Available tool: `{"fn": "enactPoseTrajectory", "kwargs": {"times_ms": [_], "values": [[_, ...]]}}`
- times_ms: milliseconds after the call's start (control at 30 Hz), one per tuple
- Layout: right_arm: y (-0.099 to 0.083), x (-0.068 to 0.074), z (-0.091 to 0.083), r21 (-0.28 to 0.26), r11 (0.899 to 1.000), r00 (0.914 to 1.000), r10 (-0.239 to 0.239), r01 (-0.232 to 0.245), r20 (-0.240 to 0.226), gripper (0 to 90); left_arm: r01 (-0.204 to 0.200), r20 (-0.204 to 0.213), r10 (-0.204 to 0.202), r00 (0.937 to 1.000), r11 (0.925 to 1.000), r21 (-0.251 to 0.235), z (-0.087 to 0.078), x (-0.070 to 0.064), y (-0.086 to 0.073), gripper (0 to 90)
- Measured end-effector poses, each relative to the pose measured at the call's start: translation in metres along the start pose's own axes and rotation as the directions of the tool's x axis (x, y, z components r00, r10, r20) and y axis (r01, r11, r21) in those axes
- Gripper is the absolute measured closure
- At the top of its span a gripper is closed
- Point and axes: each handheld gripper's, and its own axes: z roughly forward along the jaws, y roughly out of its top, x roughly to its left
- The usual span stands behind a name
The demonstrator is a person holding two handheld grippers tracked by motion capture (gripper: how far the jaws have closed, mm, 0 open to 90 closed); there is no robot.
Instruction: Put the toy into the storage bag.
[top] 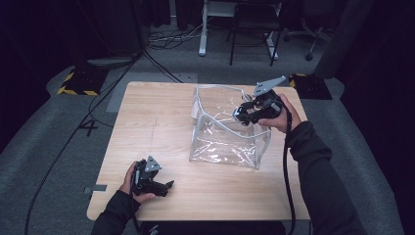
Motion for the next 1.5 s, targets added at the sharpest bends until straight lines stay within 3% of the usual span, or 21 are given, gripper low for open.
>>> {"fn": "enactPoseTrajectory", "kwargs": {"times_ms": [333,833,1067,1500], "values": [[-0.006,0.001,-0.007,0.009,1.000,0.9999,-0.013,0.013,-0.010,48.1,0.000,0.000,0.000,1.0000,1.0000,0.000,0.000,0.000,0.000,1.5],[-0.014,0.004,-0.021,0.023,0.999,0.9995,-0.030,0.030,0.012,48.1,0.000,0.000,0.000,1.0000,1.0000,0.000,0.000,0.000,0.000,1.5],[-0.015,0.006,-0.028,0.066,0.997,0.9986,-0.048,0.047,0.019,48.1,0.000,0.000,0.000,1.0000,1.0000,0.000,0.000,0.000,0.000,1.5],[-0.023,0.005,-0.041,0.092,0.994,0.9981,-0.060,0.059,0.015,48.1,-0.001,-0.001,0.001,1.0000,1.0000,0.000,0.000,0.000,0.000,1.5]]}}
